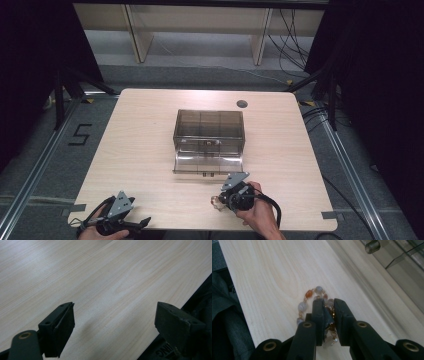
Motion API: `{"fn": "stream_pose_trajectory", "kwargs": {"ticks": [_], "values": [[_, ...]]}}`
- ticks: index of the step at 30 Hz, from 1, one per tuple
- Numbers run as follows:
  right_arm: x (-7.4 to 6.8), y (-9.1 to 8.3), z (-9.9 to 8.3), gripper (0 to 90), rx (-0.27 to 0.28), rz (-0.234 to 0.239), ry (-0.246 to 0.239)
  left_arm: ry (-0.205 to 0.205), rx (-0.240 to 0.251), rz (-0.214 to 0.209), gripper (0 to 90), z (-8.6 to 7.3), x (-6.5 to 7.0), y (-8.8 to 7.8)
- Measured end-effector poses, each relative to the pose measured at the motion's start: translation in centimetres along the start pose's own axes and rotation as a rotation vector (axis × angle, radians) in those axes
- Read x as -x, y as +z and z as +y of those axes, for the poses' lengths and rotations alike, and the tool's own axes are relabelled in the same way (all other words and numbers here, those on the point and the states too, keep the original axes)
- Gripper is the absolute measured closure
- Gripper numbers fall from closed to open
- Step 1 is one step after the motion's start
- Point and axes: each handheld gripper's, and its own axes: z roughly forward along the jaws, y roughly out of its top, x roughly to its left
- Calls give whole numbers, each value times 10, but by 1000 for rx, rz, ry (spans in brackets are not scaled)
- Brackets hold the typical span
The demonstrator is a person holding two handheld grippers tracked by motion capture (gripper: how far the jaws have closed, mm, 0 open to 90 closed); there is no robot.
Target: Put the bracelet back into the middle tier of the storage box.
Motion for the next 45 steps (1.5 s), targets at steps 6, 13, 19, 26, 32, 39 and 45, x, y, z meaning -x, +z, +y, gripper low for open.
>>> {"fn": "stream_pose_trajectory", "kwargs": {"ticks": [6, 13, 19, 26, 32, 39, 45], "values": [[0, -15, 4, 848, 43, -5, 14, 10, -1, 0, 162, 0, -1, 0], [2, -31, 9, 848, 81, 0, -26, 3, -8, -1, 162, 0, -1, 0], [3, -47, 13, 848, 134, -6, -32, -1, 5, 22, 162, 0, 0, 2], [5, -57, 18, 848, 146, -9, -16, -4, 2, 5, 162, 0, -1, 0], [7, -59, 24, 848, 167, -5, -45, 0, -2, 3, 162, 0, -1, 0], [8, -62, 34, 848, 161, -2, -51, -8, 2, 3, 162, 0, -1, 1], [11, -61, 37, 848, 171, 7, -45, 11, 2, 10, 162, 0, -2, 0]]}}
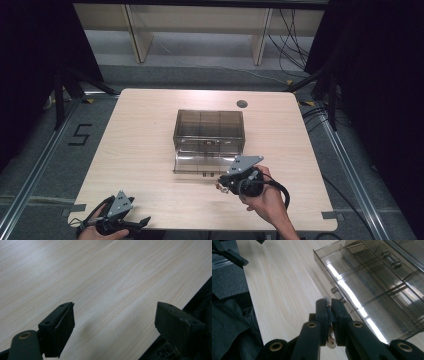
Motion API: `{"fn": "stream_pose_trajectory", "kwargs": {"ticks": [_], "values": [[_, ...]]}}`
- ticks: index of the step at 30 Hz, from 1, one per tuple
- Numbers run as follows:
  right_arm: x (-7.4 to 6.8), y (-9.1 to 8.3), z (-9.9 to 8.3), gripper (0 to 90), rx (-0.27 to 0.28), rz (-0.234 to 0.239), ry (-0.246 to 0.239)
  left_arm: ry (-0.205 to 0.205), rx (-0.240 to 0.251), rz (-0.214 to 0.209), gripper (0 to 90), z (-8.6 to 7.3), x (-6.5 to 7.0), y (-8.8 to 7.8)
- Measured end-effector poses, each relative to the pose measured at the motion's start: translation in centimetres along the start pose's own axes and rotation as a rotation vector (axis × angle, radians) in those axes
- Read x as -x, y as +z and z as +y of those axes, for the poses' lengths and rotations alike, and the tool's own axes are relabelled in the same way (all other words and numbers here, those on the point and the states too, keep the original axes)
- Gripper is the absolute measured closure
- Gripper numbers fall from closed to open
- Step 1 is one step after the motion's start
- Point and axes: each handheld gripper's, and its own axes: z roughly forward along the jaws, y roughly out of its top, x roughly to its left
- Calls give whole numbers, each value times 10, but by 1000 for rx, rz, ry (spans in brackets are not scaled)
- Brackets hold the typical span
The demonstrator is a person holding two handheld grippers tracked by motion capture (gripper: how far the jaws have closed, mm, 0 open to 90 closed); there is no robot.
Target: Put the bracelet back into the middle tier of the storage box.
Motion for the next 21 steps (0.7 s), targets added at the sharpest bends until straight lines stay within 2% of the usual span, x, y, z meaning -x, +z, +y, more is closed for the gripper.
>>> {"fn": "stream_pose_trajectory", "kwargs": {"ticks": [1, 2, 3, 4, 6, 7, 12, 13, 14, 15, 16, 17, 18, 21], "values": [[0, 1, 0, 848, 7, 0, 7, 6, -5, -3, 162, 0, 0, 0], [2, 0, 2, 848, 2, -4, -28, 15, -13, -16, 162, 0, -1, -1], [2, 0, 3, 848, 0, 2, -4, 15, -13, -16, 162, 0, -1, -1], [2, 0, 3, 848, -1, 7, 13, 43, -36, -6, 162, 1, -2, -3], [4, 1, 5, 848, 19, -1, -10, 43, -32, -14, 162, 1, -3, -3], [4, 0, 7, 848, 18, -3, 4, 42, -30, -14, 162, 0, -3, -2], [7, -1, 15, 848, 14, 0, 1, 43, -37, -7, 162, 1, -3, -3], [9, -1, 16, 848, 10, 6, -19, 11, -9, -10, 162, 0, -1, -1], [9, -1, 17, 848, 20, -2, -7, 7, -5, -3, 162, 0, 0, 0], [11, 0, 19, 848, 27, 0, -37, -4, 3, -5, 162, 0, 1, 0], [11, -1, 20, 848, 7, -1, -1, 0, -1, -13, 162, 0, 0, 0], [12, -1, 21, 848, 16, -7, -14, 10, -8, -14, 162, 0, 0, -1], [13, -2, 23, 848, 1, -2, -4, 46, -40, -16, 162, 1, -3, -3], [18, -2, 27, 848, 11, -15, -5, 43, -34, -14, 162, 0, -3, -3]]}}
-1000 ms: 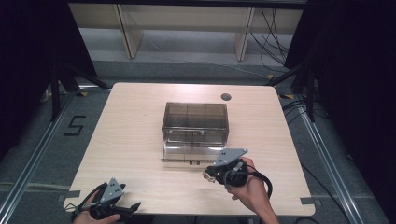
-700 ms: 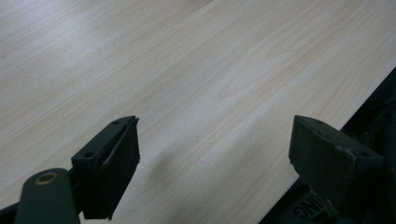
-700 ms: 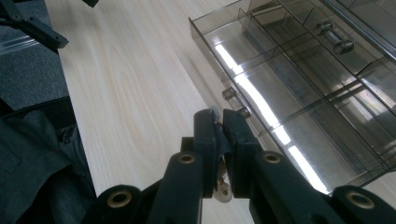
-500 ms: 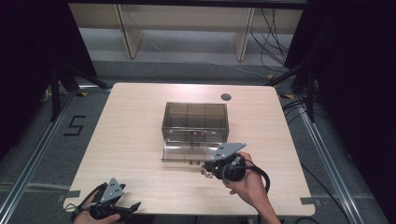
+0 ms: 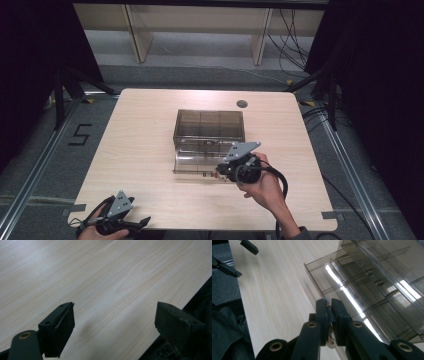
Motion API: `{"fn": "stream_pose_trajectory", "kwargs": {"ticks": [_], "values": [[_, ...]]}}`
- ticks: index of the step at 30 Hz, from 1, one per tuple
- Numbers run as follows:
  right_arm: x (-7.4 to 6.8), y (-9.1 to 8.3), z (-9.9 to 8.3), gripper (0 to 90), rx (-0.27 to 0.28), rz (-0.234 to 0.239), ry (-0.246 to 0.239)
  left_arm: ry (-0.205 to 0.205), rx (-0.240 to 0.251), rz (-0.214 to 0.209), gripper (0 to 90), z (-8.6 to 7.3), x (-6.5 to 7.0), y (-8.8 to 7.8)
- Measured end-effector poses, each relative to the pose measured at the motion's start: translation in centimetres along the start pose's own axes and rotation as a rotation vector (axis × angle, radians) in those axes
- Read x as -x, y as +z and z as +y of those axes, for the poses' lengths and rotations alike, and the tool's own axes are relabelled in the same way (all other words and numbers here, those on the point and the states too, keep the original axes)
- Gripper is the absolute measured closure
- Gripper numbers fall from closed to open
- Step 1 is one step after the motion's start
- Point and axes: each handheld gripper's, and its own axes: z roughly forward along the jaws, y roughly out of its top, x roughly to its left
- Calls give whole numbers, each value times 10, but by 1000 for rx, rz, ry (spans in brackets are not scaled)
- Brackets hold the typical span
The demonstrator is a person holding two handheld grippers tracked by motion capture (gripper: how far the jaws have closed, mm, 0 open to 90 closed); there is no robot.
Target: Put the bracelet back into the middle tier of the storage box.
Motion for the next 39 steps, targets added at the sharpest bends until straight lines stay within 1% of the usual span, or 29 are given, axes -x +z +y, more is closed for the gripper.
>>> {"fn": "stream_pose_trajectory", "kwargs": {"ticks": [1, 2, 3, 4, 5, 6, 8, 9, 10, 11, 12, 14, 15, 16, 17, 20, 21, 23, 24, 25, 29, 30, 31, 32, 33, 36, 37, 38, 39], "values": [[1, 0, 1, 848, -3, -6, 8, -2, 2, 0, 162, 0, 0, 0], [3, -1, 2, 848, -8, -4, 1, -19, 21, -1, 162, 0, 1, 1], [4, 0, 3, 848, -7, -6, 8, -31, 30, 8, 162, 0, 2, 3], [7, 1, 5, 848, -3, -9, -13, -32, 33, 6, 162, 0, 3, 2], [9, 0, 6, 848, -14, -7, -5, -33, 34, 11, 162, 0, 2, 3], [10, 0, 7, 848, -10, -12, 9, -33, 34, 15, 162, 0, 2, 3], [14, 0, 9, 848, -18, -18, 6, -27, 32, 5, 162, 0, 2, 2], [15, 0, 10, 848, -21, -20, 18, -28, 30, 16, 162, 0, 2, 2], [17, 1, 10, 847, -17, -26, 27, -34, 36, 6, 162, 0, 2, 2], [20, 2, 10, 848, -14, -35, 14, -33, 36, 7, 162, 0, 2, 2], [22, 3, 11, 848, -17, -28, 11, -33, 36, 7, 162, 0, 2, 2], [26, 4, 11, 848, -24, -37, 13, -33, 36, 7, 162, 0, 2, 2], [26, 4, 11, 848, -38, -36, 32, -33, 36, 7, 162, 0, 2, 2], [28, 6, 11, 848, -30, -46, 31, -32, 36, 6, 162, 0, 2, 2], [31, 6, 11, 848, -36, -38, 17, -33, 35, 7, 162, 0, 2, 2], [35, 10, 10, 848, -31, -43, 29, -34, 36, 6, 162, 0, 2, 2], [36, 10, 10, 848, -47, -36, 30, -34, 36, 6, 162, 0, 2, 2], [39, 11, 9, 848, -45, -47, 29, -34, 36, 6, 162, 0, 2, 2], [40, 13, 9, 848, -41, -50, 39, -55, 36, 1, 162, -1, 3, 3], [41, 14, 8, 848, -47, -49, 37, -32, 35, 6, 162, 0, 2, 3], [47, 17, 6, 848, -64, -55, 33, -37, 37, 0, 162, 0, 3, 3], [47, 18, 5, 848, -64, -49, 56, -31, 29, 8, 162, 0, 2, 3], [48, 19, 4, 847, -61, -54, 43, -33, 33, 4, 162, 0, 2, 3], [49, 21, 3, 848, -56, -55, 53, -35, 34, -2, 162, 0, 2, 2], [50, 21, 1, 847, -55, -51, 47, -29, 31, 4, 162, 0, 2, 2], [52, 22, 0, 847, -65, -54, 70, -36, 35, 2, 162, 0, 3, 3], [53, 22, -1, 847, -73, -49, 58, -19, 21, -1, 162, 0, 1, 2], [53, 23, -2, 848, -75, -61, 83, 10, -6, 1, 162, 0, 0, 0], [54, 25, -2, 847, -64, -52, 74, -17, 17, 0, 162, 0, 1, 1]]}}
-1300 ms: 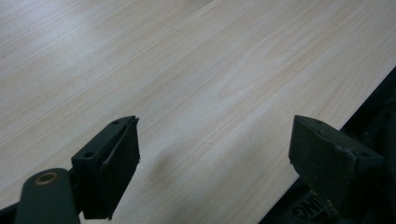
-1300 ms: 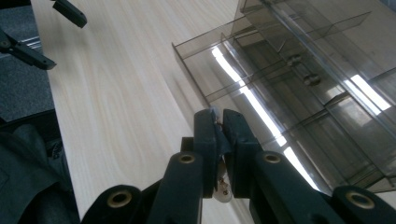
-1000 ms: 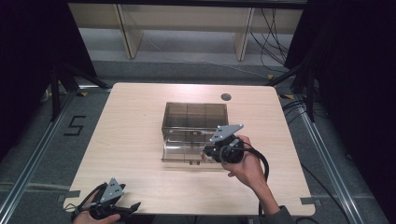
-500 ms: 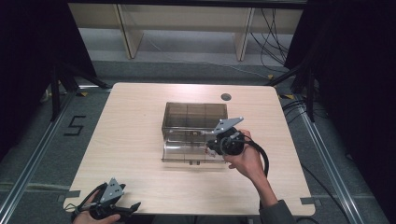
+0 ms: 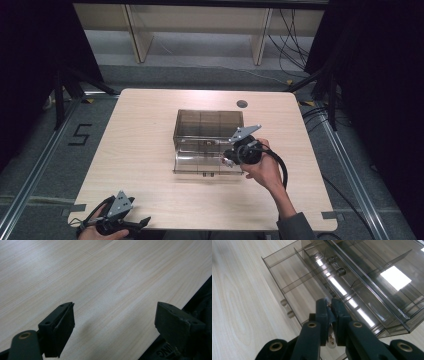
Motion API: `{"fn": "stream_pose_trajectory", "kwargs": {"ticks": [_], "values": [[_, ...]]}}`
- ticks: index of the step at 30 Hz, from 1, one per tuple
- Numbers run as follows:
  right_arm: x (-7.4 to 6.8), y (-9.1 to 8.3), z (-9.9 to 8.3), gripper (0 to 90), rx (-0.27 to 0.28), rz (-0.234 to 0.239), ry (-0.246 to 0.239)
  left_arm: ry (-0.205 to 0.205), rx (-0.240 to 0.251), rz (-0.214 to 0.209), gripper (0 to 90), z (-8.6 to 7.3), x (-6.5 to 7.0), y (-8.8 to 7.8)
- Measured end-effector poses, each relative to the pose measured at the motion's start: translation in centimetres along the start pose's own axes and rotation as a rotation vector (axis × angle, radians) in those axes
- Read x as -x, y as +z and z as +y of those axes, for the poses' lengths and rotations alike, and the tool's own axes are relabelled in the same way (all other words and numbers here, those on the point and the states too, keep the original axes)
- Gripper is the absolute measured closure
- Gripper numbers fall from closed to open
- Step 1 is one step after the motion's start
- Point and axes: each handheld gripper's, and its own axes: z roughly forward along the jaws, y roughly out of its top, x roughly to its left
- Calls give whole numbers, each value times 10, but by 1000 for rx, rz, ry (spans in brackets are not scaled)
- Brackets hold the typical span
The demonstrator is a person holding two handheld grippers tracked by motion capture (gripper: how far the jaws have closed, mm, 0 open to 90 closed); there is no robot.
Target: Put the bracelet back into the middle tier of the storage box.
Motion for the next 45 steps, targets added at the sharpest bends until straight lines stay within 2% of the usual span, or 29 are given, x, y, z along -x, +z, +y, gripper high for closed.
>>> {"fn": "stream_pose_trajectory", "kwargs": {"ticks": [1, 2, 3, 5, 7, 8, 11, 14, 15, 16, 17, 21, 22, 23, 24, 26, 28, 29, 30, 31, 32, 33, 34, 35, 37, 39, 41, 44, 45], "values": [[1, 1, -1, 848, -1, -1, -9, -16, 15, 5, 162, 0, 1, 1], [1, 1, -1, 848, -11, 0, -3, 21, -19, -1, 162, 0, -2, -1], [1, 2, -1, 848, -22, -2, -1, 28, -24, -5, 162, 0, -2, -2], [3, 4, -1, 847, -18, 4, -18, 23, -22, 2, 162, 0, -2, -1], [2, 6, -2, 847, -17, -10, 8, 23, -21, -1, 162, 0, -2, -1], [3, 6, -2, 847, -30, 8, -1, 22, -21, 0, 162, 0, -2, -1], [3, 10, -4, 848, -22, -3, 12, 14, -15, -2, 162, 0, -1, -1], [5, 12, -5, 847, -39, 14, -2, 16, -21, 2, 162, 0, -1, -1], [3, 14, -6, 847, -32, 4, 23, 21, -23, -5, 162, 0, -2, -2], [3, 14, -6, 848, -38, 19, 21, 23, -23, -4, 162, 0, -2, -2], [2, 14, -6, 847, -42, 3, 31, 23, -20, -3, 162, 0, -2, -1], [2, 18, -7, 847, -44, 15, 26, 21, -22, -1, 162, 0, -2, -1], [1, 19, -8, 847, -53, 2, 40, 22, -22, 1, 162, 0, -2, -1], [3, 20, -7, 847, -45, 8, 11, 22, -20, 0, 162, 0, -1, -1], [2, 21, -8, 847, -47, 17, 19, -8, 5, 1, 162, 0, 0, 1], [3, 21, -8, 847, -61, 13, 23, 27, -27, -5, 162, 0, -2, -2], [4, 25, -10, 847, -52, 13, 13, -15, 7, -3, 162, 0, 1, 1], [4, 25, -10, 847, -69, 9, 32, 21, -27, -4, 162, 0, -2, -1], [4, 27, -11, 847, -68, 14, 39, 22, -21, -5, 162, 0, -2, -1], [6, 30, -12, 847, -51, 10, 18, -16, 11, 6, 162, 0, 1, 1], [7, 32, -13, 847, -56, -3, 24, -5, 4, 1, 162, 0, 0, 0], [6, 30, -14, 847, -88, -3, 53, 29, -26, -5, 161, 0, -2, -2], [6, 31, -14, 847, -86, 3, 52, -1, -18, -10, 162, -1, -1, 0], [8, 34, -15, 846, -76, -9, 26, -3, -20, -4, 162, -1, -1, 0], [6, 34, -17, 847, -96, -11, 56, 23, -19, -4, 162, 0, -2, -1], [7, 37, -18, 846, -78, -20, 42, 18, -22, -4, 162, 0, -2, -1], [7, 36, -19, 846, -88, -25, 46, 0, -19, -12, 162, -1, -1, -1], [9, 37, -20, 846, -91, -28, 25, 2, -24, -12, 162, 0, -1, 0], [9, 38, -21, 846, -91, -28, 23, 23, -21, -6, 162, 0, -2, -1]]}}
